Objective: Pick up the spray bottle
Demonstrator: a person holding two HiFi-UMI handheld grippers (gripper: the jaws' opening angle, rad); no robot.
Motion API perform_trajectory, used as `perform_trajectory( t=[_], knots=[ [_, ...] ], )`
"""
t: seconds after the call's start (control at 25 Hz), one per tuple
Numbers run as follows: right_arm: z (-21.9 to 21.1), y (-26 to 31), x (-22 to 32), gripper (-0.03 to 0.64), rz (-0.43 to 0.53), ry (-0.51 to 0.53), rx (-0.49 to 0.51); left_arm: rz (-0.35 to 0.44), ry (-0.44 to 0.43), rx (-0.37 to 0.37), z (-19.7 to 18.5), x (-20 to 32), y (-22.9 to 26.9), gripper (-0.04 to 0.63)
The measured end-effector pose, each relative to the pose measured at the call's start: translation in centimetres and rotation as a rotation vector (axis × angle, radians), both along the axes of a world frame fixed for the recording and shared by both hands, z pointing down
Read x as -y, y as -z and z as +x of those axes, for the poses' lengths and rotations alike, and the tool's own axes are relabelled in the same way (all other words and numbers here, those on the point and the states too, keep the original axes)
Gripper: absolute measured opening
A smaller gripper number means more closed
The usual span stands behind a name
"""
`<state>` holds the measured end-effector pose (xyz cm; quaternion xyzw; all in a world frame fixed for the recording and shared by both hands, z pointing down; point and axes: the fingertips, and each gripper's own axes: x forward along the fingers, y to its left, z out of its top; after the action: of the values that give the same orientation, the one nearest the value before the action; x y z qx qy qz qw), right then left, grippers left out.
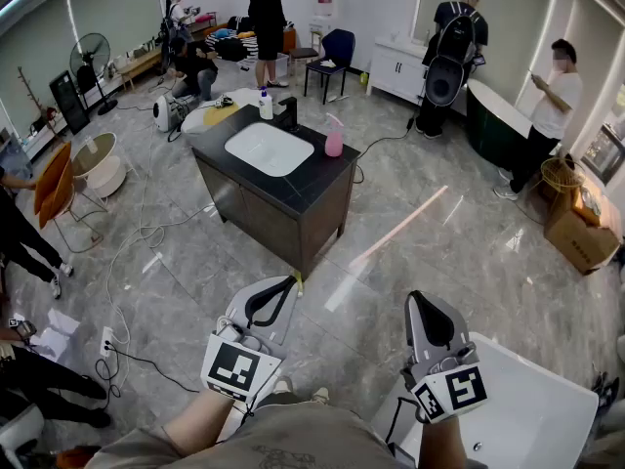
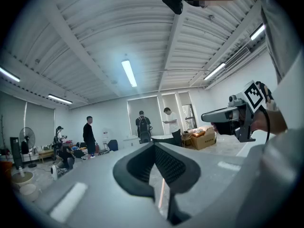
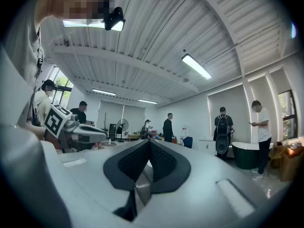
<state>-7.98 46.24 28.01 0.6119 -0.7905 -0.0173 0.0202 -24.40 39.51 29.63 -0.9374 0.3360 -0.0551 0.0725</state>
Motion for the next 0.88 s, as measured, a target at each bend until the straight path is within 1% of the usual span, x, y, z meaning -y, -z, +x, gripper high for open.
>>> perform_trajectory(
  t=[0.16,0.36,0.48,0.6,0.76,0.88],
  knots=[
    [0.7,-0.5,0.6,0.029,-0.012,0.007,-0.002,0.026,0.000,-0.007,0.7,0.4,0.6,0.000],
    [0.7,-1.2,0.5,0.029,-0.024,0.046,0.022,0.031,0.006,0.005,1.6,0.5,0.7,0.000],
    [0.7,-1.9,0.4,0.029,-0.031,0.065,0.027,0.037,0.017,-0.018,2.1,0.3,0.8,0.000],
    [1.4,-2.4,0.1,0.029,-0.037,0.056,0.029,0.041,0.027,-0.037,2.5,-0.1,1.0,0.000],
    [2.7,-3.0,-0.3,0.029,-0.049,0.039,0.037,0.036,0.026,-0.030,3.7,-0.3,0.6,0.000],
    [3.4,-3.4,-0.5,0.029,-0.058,0.036,0.036,0.037,0.045,-0.045,4.3,-0.1,0.6,0.003]
  ],
)
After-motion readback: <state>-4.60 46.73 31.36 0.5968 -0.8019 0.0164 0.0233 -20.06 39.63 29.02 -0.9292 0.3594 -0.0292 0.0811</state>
